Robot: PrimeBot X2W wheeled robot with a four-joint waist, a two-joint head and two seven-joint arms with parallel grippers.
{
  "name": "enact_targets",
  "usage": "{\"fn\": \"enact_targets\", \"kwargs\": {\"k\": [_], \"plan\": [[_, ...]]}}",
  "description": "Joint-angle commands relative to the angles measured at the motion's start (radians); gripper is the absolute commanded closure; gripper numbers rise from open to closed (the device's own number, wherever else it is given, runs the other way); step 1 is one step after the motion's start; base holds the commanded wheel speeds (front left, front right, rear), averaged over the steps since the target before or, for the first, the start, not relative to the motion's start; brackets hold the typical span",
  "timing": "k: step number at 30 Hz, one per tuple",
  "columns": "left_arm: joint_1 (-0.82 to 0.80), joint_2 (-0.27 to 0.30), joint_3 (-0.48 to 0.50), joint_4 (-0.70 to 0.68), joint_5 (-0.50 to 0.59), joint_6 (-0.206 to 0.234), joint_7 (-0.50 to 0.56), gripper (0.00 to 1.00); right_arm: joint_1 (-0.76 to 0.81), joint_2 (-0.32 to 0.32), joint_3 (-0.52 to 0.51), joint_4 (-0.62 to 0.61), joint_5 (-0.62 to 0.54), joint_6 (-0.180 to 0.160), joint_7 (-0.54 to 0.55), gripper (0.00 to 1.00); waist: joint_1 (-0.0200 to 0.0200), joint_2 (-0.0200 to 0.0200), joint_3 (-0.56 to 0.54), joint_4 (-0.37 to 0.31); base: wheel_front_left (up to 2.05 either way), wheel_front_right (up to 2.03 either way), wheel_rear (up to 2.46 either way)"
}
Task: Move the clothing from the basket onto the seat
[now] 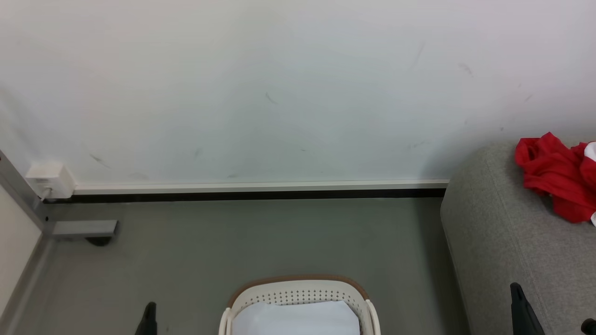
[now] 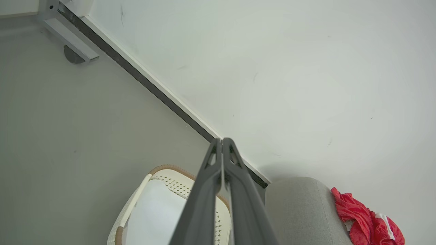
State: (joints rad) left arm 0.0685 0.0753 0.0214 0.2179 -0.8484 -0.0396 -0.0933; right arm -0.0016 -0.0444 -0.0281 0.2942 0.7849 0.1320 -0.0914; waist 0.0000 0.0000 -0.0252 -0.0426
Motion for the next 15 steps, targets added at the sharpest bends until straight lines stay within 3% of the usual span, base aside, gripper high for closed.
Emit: {"fn": "enact_targets", "kwargs": {"k": [1,15], "plan": [[-0.025,0.002,0.007,-0.009,-0.038,-0.006,0.007,1.0,-0.031,-0.006,-0.006,-0.015,0.035,-0.001,0.007,1.0,0.0,0.0,0.0,0.001,0.0,0.0,0.0],[-0.061,-0.004,0.027,-0.001,-0.199,-0.026,0.052,1.0,-0.05,-0.007,-0.025,-0.025,0.212,-0.001,0.052,1.0,0.0,0.0,0.005,0.008,0.0,0.0,0.0]]}}
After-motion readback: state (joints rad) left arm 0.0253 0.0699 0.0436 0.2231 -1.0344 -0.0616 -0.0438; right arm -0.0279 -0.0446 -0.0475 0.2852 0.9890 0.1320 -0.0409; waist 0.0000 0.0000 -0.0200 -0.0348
